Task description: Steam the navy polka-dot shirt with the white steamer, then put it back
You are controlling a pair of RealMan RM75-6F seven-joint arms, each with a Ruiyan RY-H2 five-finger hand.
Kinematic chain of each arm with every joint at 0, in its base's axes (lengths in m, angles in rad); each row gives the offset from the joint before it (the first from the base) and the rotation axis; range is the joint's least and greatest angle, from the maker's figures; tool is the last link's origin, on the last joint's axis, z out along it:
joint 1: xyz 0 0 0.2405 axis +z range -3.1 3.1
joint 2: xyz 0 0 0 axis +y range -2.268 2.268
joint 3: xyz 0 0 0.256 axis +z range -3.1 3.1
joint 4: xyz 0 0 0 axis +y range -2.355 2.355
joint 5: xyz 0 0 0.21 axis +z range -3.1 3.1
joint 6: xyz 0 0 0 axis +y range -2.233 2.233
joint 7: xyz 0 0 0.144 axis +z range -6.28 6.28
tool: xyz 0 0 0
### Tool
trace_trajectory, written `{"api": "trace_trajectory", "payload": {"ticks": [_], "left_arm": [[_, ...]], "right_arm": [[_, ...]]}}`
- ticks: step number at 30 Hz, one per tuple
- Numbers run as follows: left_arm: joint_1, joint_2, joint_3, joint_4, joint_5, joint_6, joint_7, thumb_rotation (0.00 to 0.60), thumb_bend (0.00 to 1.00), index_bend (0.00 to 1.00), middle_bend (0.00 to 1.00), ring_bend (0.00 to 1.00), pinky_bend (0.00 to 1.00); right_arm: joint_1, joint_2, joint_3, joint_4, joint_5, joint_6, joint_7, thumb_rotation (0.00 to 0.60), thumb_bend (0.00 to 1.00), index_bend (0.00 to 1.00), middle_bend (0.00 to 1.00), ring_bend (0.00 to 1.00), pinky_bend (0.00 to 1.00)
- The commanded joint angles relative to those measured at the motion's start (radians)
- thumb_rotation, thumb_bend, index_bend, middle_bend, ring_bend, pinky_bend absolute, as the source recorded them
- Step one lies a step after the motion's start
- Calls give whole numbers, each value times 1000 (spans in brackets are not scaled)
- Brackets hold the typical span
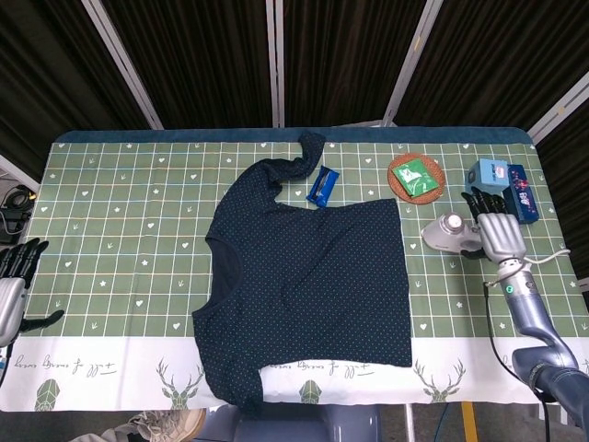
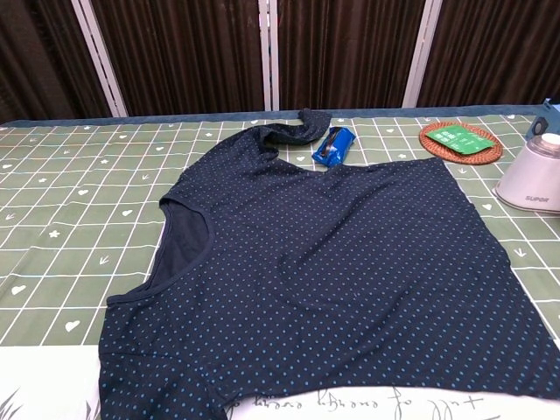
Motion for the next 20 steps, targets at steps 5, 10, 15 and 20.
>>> {"api": "trace_trajectory", "payload": {"ticks": [5, 10, 15, 20], "left_arm": [[11, 18, 2, -13, 24, 22, -21, 600, 0, 0, 0, 0, 0], [22, 28, 7, -26, 44, 43, -27, 600, 0, 0, 0, 0, 0], [27, 28, 23, -25, 86, 48, -43, 600, 0, 0, 0, 0, 0], [31, 28, 31, -20, 110, 54, -60, 600, 0, 0, 0, 0, 0]], "right_arm": [[-110, 232, -7, -377, -34, 192, -109, 600, 0, 0, 0, 0, 0], [-207, 345, -26, -582, -54, 336, -175, 600, 0, 0, 0, 0, 0], [-311, 435, -57, -809, -59, 458, -274, 600, 0, 0, 0, 0, 0], [-360, 430, -63, -849, -74, 537, -366, 600, 0, 0, 0, 0, 0]]}}
